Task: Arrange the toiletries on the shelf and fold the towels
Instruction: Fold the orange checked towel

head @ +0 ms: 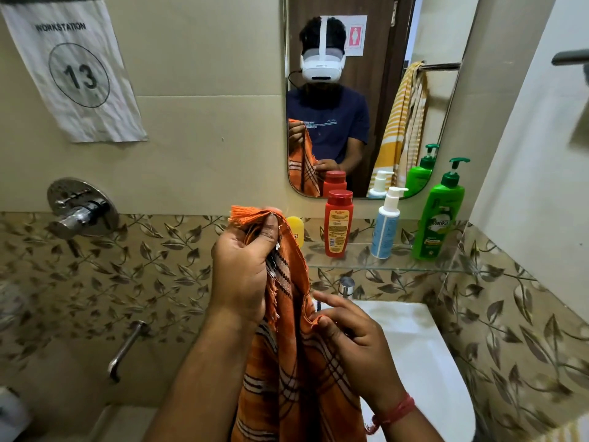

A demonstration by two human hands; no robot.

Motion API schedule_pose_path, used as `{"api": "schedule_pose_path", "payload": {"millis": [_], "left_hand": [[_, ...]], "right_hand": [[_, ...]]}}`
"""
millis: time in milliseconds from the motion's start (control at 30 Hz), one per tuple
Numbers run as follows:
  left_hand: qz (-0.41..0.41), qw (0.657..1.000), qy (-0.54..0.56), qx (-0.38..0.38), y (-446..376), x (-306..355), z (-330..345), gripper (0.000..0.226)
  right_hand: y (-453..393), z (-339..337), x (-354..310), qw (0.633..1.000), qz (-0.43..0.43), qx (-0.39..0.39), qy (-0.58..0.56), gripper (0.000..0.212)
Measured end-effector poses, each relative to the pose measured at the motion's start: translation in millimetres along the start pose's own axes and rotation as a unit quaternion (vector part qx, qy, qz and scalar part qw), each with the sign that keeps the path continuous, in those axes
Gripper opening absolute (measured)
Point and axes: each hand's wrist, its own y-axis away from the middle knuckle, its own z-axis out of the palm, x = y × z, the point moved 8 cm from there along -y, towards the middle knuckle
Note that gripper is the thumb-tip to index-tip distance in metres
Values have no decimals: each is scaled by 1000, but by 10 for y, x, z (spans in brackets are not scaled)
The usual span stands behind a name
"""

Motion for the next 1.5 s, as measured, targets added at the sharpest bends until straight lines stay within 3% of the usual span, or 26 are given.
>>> {"api": "schedule_pose_path", "payload": {"millis": [167, 300, 400, 500, 633, 733, 967, 1067, 1167, 1233, 1333, 1400, 1500], "left_hand": [[17, 1000, -19, -16, 14, 47, 66, 9], [18, 999, -23, -31, 39, 14, 125, 11], [20, 999, -17, -27, 53, 1, 129, 10], [26, 999, -8, -17, 38, 34, 114, 9], [29, 999, -7, -16, 24, 31, 88, 7], [27, 999, -12, -14, 25, 22, 84, 7], [13, 999, 9, 49, -116, -46, -143, 13], [23, 995, -18, 95, -167, -79, -293, 7], [24, 990, -36, 135, -216, -108, -411, 7], [24, 987, -46, 151, -239, -123, -484, 8], [29, 984, -57, 166, -277, -139, -552, 7], [40, 980, -60, 184, -301, -98, -556, 10], [52, 976, -68, 201, -294, -66, -520, 14]], "right_hand": [[29, 98, -209, 998, -61, -21, -5, 16], [-27, 75, -191, 990, -72, 55, 108, 20], [-88, 55, -42, 982, -42, 70, 171, 21], [-122, 82, 98, 982, -30, 27, 185, 12], [-42, 263, 228, 986, -25, -93, 139, 16], [11, 332, 317, 982, -12, -130, 134, 20], [12, -214, 293, 960, -82, 54, 262, 14], [24, -390, 265, 991, -27, 80, 109, 18], [38, -471, 159, 996, 22, 84, 5, 22], [17, -560, -37, 999, 13, 48, -12, 26], [-21, -650, -543, 997, -46, -67, -10, 40], [-93, -613, -746, 984, -66, -145, 79, 44], [-78, -362, -601, 925, -42, -291, 242, 38]]}}
